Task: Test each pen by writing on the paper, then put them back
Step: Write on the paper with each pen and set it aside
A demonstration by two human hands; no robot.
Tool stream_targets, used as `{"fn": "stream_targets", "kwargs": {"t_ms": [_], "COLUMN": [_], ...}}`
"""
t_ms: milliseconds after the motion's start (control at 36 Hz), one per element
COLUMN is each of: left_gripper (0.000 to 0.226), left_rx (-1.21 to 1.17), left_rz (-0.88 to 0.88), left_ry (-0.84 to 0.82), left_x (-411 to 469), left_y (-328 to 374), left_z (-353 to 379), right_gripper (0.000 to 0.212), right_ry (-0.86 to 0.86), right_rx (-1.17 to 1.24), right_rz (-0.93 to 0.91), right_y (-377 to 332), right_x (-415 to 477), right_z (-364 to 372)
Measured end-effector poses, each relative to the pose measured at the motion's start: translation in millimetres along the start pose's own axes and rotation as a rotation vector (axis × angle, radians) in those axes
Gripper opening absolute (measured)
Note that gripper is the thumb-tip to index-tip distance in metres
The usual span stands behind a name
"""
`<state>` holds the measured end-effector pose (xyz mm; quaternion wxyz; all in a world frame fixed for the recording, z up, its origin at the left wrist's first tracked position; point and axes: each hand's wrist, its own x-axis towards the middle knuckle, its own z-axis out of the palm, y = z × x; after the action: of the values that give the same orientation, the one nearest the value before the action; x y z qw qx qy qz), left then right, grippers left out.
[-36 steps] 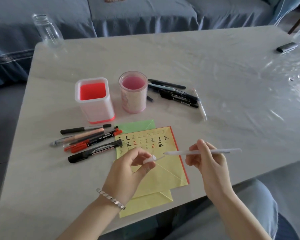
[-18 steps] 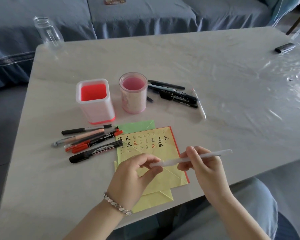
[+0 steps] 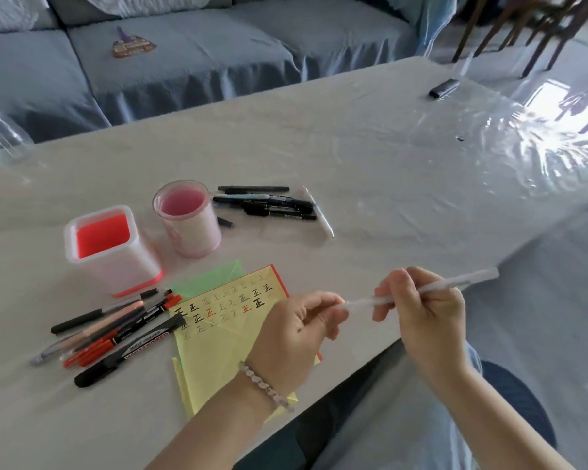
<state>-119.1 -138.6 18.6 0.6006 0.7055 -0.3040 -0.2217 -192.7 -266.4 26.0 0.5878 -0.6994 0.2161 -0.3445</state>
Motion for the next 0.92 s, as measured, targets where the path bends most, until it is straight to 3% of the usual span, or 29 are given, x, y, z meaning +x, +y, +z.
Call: {"fn": "stream_targets", "kwargs": {"t_ms": [139, 194, 333, 444, 611, 750, 917], "left_gripper": [0.018, 0.017, 0.012, 0.030, 0.038, 0.045, 0.047], "left_rx": [-0.225, -0.200, 0.233, 0.649, 0.993, 1.151, 1.155], "left_rz": [-0.105, -0.078, 0.121, 0.116, 0.143, 0.037, 0.031], "left_ry": [-0.190, -0.244, -0.293, -0.374, -0.369, -0.396, -0.395], "left_x": [23.8, 35.6, 55.9, 61.5, 54.9, 46.9, 42.4], "left_y": [20.8, 25.2, 25.8, 10.2, -27.1, -56.5, -72.6], "left_z": [27.1, 42.0, 82.1, 101.6, 88.3, 66.3, 63.6], "right_gripper": [0.032, 0.035, 0.034, 0.037, 0.036, 0.028, 0.026], "right_ry": [0.070, 0.089, 0.187, 0.271, 0.285, 0.206, 0.148], "right_rx": [-0.005, -0.042, -0.165, -0.580, -1.088, -1.122, -1.044], "right_rz": [-0.075, -0.095, 0.022, 0.159, 0.518, 0.766, 0.712], "right_y": [-8.6, -10.2, 3.0, 29.9, 75.5, 95.3, 86.6], "right_x": [14.6, 19.8, 19.2, 2.2, -22.5, -35.9, -17.5], "right_z": [-38.0, -54.2, -97.2, -140.9, -205.8, -226.2, -205.8]}}
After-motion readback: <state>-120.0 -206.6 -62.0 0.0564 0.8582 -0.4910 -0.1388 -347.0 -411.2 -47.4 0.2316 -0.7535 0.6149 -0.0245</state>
